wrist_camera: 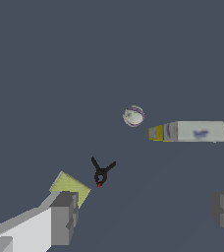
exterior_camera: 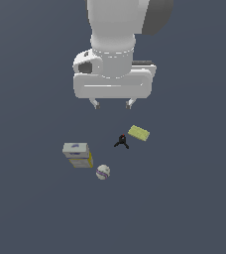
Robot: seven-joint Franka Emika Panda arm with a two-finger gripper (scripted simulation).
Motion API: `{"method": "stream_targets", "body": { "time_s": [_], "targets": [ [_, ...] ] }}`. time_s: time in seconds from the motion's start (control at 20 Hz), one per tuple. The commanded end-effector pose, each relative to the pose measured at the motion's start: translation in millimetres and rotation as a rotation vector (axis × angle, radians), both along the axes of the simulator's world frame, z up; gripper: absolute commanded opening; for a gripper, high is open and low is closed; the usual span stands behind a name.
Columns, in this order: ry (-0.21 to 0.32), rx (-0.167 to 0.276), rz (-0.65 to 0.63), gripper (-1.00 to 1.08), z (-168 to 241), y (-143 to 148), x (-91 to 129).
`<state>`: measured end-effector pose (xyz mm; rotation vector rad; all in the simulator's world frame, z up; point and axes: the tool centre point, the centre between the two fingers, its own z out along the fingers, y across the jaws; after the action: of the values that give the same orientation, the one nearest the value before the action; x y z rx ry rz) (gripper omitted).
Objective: Pick up a designated object from a clutter of objects.
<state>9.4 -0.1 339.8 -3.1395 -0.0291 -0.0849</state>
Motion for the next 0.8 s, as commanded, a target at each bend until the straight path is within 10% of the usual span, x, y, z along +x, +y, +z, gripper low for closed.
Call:
{"method": "stream_targets", "body": {
  "time_s": [0.0,0.75],
  "targets": [
    [0.0,0.0,0.0,1.0,0,0,0],
    [-0.046,-0.023,-0.012,1.0,15,-3,9]
  ]
}}
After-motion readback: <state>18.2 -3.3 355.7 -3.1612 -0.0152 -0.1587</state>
